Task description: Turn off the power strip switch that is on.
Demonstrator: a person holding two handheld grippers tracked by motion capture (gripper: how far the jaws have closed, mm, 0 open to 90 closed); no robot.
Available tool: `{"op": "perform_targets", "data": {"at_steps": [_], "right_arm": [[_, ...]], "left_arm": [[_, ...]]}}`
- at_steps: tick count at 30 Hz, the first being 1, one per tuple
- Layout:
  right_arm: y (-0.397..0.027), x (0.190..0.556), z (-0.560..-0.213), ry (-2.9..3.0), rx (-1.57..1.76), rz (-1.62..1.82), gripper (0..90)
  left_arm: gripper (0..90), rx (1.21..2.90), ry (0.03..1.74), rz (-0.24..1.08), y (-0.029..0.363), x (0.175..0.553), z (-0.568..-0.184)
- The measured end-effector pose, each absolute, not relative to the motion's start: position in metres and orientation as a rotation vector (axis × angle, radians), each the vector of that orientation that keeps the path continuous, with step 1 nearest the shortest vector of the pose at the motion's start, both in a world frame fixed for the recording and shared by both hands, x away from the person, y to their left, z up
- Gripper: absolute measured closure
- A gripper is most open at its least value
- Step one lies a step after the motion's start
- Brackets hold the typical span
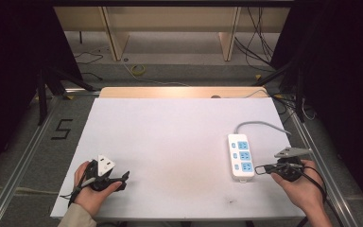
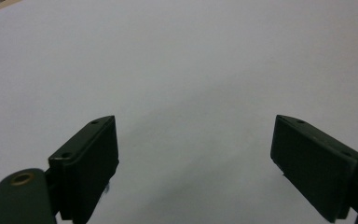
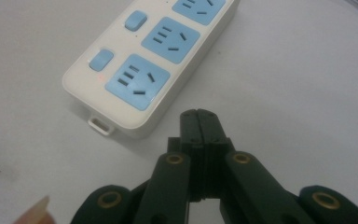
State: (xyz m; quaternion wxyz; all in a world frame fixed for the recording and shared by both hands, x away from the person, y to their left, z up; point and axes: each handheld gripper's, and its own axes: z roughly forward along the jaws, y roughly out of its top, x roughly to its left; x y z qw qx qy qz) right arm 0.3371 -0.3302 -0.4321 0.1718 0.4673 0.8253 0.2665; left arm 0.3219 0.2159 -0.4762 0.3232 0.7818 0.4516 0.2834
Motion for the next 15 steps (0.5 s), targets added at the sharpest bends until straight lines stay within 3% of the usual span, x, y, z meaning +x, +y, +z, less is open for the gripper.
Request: {"op": "perform_targets", "data": {"at_steps": [15], "right_arm": [[-0.3228, 0.3429, -0.4268, 2.365, 1.331, 0.748, 90.0]], "left_arm": [[14.6, 2.047, 1.188, 0.746, 0.2155, 0.322, -0.4762]]}}
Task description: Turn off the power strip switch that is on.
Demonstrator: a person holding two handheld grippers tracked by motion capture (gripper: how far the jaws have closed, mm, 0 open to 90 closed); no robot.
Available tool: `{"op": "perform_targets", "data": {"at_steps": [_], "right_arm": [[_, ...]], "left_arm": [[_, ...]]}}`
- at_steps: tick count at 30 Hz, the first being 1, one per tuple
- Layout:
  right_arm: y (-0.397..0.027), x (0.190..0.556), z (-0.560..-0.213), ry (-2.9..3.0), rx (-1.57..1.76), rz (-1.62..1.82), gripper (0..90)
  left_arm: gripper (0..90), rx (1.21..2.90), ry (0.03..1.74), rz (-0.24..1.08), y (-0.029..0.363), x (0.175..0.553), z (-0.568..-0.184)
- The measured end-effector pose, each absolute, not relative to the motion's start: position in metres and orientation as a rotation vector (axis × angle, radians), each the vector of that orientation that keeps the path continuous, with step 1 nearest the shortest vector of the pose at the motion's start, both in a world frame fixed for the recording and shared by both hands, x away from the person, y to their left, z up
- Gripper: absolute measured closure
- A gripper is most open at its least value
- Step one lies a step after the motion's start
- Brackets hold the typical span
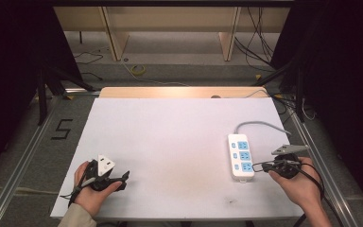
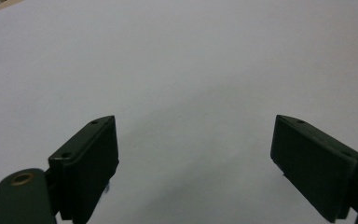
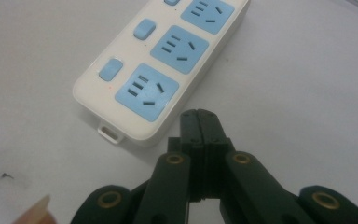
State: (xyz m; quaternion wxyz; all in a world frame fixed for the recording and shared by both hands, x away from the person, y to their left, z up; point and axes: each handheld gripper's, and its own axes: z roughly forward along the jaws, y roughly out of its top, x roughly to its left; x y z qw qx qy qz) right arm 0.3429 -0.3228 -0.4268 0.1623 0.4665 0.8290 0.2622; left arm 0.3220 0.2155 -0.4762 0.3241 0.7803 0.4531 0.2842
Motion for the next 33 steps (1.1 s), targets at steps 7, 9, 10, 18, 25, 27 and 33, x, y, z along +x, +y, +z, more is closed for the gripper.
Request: {"op": "perform_targets", "data": {"at_steps": [7, 9, 10, 18, 25, 27, 33], "right_arm": [[-0.319, 0.345, -0.424, 2.379, 1.333, 0.741, 90.0], [-0.318, 0.346, -0.424, 2.383, 1.332, 0.739, 90.0], [-0.318, 0.346, -0.423, 2.384, 1.333, 0.737, 90.0], [-0.314, 0.348, -0.422, 2.396, 1.338, 0.728, 90.0], [-0.311, 0.35, -0.421, 2.406, 1.338, 0.722, 90.0], [-0.311, 0.35, -0.42, 2.409, 1.34, 0.719, 90.0], [-0.309, 0.351, -0.419, 2.414, 1.34, 0.714, 90.0]], "left_arm": [[14.6, 2.046, 1.189, 0.748, 0.216, 0.322, -0.476], [14.6, 2.046, 1.188, 0.748, 0.216, 0.322, -0.476], [14.6, 2.05, 1.186, 0.749, 0.216, 0.322, -0.476], [14.6, 2.05, 1.186, 0.749, 0.216, 0.322, -0.476], [14.6, 2.053, 1.185, 0.75, 0.215, 0.322, -0.476], [14.6, 2.052, 1.185, 0.751, 0.215, 0.322, -0.476], [14.6, 2.051, 1.184, 0.751, 0.215, 0.322, -0.476]]}}
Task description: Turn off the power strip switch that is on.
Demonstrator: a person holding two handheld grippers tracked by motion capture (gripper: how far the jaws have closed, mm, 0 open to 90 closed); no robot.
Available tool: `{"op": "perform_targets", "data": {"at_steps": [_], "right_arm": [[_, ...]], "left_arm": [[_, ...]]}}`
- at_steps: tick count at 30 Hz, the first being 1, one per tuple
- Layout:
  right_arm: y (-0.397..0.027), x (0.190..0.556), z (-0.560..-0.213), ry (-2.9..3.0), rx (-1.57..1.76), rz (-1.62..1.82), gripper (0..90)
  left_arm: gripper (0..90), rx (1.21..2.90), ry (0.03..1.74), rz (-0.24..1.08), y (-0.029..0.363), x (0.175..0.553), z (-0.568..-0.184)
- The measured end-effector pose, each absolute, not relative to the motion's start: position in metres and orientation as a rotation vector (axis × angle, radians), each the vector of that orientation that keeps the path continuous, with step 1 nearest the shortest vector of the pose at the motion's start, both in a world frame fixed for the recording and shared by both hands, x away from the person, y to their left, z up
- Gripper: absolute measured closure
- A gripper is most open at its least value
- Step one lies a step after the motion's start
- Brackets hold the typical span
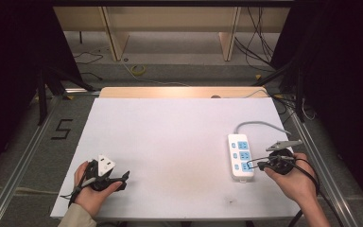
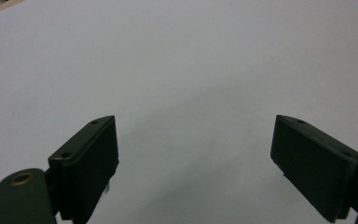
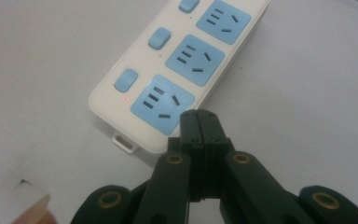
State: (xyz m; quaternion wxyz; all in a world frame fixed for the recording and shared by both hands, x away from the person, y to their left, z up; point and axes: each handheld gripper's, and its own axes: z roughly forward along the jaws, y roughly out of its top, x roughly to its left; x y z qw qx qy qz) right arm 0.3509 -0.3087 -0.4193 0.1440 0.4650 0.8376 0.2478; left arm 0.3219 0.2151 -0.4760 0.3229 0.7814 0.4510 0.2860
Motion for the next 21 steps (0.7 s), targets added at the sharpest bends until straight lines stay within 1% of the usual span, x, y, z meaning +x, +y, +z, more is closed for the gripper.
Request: {"op": "perform_targets", "data": {"at_steps": [21], "right_arm": [[-0.2987, 0.3569, -0.4155, 2.444, 1.331, 0.714, 90.0]], "left_arm": [[14.6, 2.053, 1.18, 0.744, 0.2144, 0.3221, -0.4769]]}}
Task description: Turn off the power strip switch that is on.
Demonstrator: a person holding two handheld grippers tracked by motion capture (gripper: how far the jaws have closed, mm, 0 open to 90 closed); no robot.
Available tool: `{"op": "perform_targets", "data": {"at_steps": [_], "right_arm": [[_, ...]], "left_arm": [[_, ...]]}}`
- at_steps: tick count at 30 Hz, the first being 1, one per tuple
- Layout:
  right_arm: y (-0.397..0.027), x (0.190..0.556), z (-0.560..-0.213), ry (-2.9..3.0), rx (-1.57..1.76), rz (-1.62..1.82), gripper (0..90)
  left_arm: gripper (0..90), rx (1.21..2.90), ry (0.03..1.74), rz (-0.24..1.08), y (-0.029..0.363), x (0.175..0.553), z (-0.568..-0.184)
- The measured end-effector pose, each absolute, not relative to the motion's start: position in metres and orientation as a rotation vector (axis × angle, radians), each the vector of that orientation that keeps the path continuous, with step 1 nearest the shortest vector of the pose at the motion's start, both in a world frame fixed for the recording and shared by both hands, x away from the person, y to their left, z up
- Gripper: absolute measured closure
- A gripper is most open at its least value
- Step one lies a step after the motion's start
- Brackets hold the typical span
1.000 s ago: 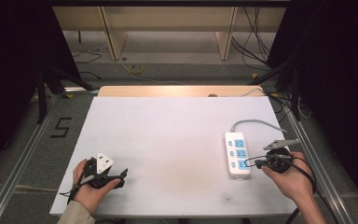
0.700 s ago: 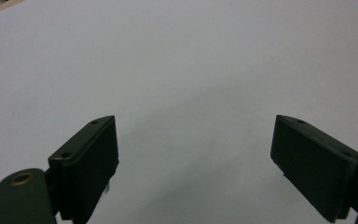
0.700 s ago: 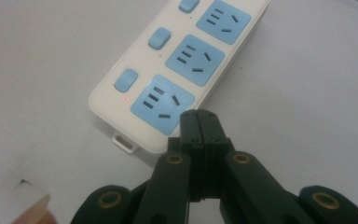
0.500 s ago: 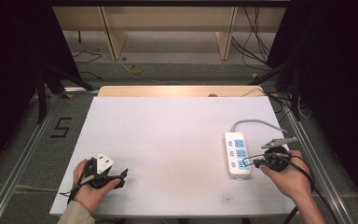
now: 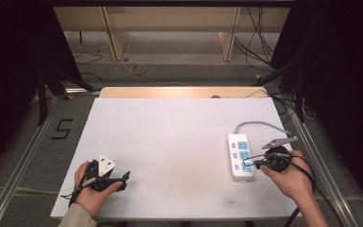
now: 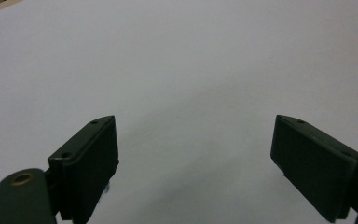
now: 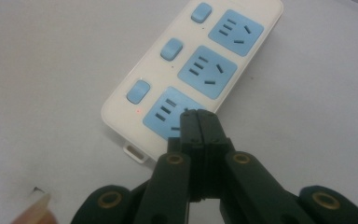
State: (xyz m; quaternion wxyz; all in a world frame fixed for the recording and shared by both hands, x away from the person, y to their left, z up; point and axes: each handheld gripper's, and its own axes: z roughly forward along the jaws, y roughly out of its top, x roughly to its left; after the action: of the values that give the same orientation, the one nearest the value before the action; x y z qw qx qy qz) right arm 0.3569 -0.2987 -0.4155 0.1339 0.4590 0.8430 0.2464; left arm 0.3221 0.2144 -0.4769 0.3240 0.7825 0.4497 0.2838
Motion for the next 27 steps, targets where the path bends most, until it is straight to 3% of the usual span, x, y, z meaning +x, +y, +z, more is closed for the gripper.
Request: {"op": "perform_targets", "data": {"at_steps": [27], "right_arm": [[-0.283, 0.364, -0.407, 2.475, 1.3, 0.701, 90.0]], "left_arm": [[14.6, 2.051, 1.183, 0.751, 0.215, 0.322, -0.476]]}}
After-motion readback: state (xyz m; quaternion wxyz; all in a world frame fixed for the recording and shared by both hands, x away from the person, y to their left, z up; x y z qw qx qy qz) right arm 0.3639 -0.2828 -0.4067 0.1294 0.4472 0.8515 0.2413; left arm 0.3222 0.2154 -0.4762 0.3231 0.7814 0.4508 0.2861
